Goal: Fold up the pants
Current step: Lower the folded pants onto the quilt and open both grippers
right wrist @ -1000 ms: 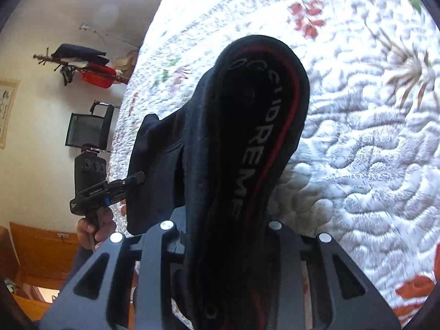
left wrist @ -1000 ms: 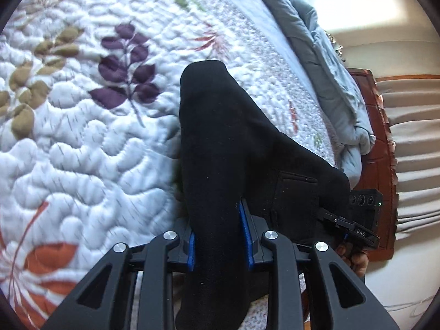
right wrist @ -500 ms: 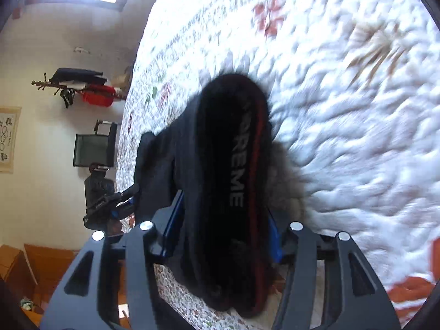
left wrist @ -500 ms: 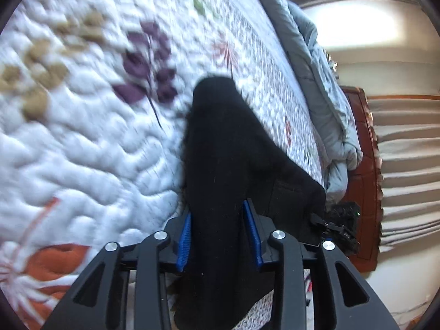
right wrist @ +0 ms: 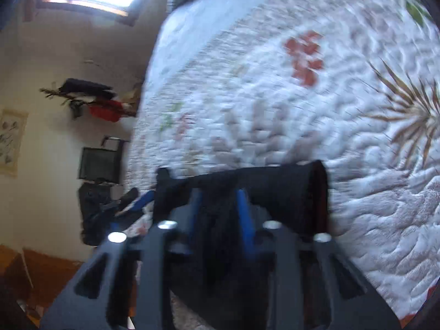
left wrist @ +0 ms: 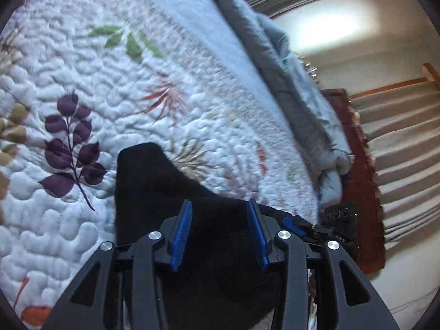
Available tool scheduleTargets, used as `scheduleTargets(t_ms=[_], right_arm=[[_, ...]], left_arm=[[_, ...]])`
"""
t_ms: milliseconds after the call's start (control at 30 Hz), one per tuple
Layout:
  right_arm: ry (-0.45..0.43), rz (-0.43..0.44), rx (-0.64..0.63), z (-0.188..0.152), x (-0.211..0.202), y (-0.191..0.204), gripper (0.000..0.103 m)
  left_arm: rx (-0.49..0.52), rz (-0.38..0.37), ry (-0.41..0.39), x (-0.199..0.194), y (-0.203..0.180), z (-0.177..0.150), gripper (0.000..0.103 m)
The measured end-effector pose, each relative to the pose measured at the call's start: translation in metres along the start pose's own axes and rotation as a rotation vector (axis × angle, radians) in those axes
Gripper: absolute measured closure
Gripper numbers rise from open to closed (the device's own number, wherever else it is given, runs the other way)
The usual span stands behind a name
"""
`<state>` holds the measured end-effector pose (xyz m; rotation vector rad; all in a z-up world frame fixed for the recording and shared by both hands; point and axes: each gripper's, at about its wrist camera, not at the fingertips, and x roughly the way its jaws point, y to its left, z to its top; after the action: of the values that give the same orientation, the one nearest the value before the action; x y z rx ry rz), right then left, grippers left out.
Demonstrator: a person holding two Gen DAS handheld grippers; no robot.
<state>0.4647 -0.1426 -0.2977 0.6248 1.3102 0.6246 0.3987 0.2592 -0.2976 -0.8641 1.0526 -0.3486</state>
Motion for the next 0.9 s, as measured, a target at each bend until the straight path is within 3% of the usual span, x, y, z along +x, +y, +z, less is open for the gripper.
scheduleTargets(t_ms=[33, 100, 233, 267, 333, 367, 433, 567, 633, 667, 700, 800, 900], right_arm=[[0.003, 0.009, 0.038, 0.0, 0.004, -0.018, 0.103], [-0.004, 0.129, 0.128, -0.003, 0.007, -0.052, 0.103], [-0.01, 0.145, 0.106, -0.005, 0.002, -0.05, 0.103], [-0.023, 0.147, 0.103, -0.006, -0.003, -0.048, 0.103], [-0.059, 0.156, 0.09, -0.013, -0.022, -0.042, 0.102], [-0.07, 0.167, 0.073, -0.019, -0.034, -0.04, 0.096], [-0.086, 0.202, 0.022, -0.034, -0.053, -0.023, 0.096], [-0.082, 0.259, -0.02, -0.076, -0.066, -0.01, 0.094], [-0.031, 0.207, -0.016, -0.097, -0.048, -0.019, 0.096], [-0.021, 0.171, 0.001, -0.102, -0.039, -0.027, 0.103], [-0.011, 0.158, 0.046, -0.108, -0.029, -0.044, 0.103], [-0.034, 0.255, 0.156, -0.114, -0.024, -0.068, 0.103], [-0.049, 0.253, 0.178, -0.116, -0.029, -0.066, 0.103]], left_arm=[[-0.025, 0.005, 0.008, 0.008, 0.009, 0.001, 0.067], [-0.06, 0.004, 0.014, 0.015, 0.024, 0.001, 0.078], [-0.089, -0.021, 0.003, 0.013, 0.035, -0.002, 0.083], [-0.094, -0.021, -0.011, 0.006, 0.033, -0.004, 0.082], [-0.091, -0.032, -0.057, -0.013, 0.026, -0.01, 0.07], [-0.076, -0.032, -0.074, -0.023, 0.02, -0.013, 0.066], [-0.026, -0.009, -0.105, -0.043, 0.008, -0.027, 0.059], [0.065, -0.015, -0.157, -0.077, -0.008, -0.078, 0.05], [0.074, -0.006, -0.158, -0.079, -0.006, -0.098, 0.049], [0.066, -0.002, -0.14, -0.074, -0.002, -0.107, 0.049], [0.047, -0.002, -0.108, -0.064, 0.004, -0.113, 0.049], [0.037, 0.024, -0.074, -0.045, 0.016, -0.122, 0.05], [-0.011, -0.009, -0.074, -0.051, 0.021, -0.118, 0.05]])
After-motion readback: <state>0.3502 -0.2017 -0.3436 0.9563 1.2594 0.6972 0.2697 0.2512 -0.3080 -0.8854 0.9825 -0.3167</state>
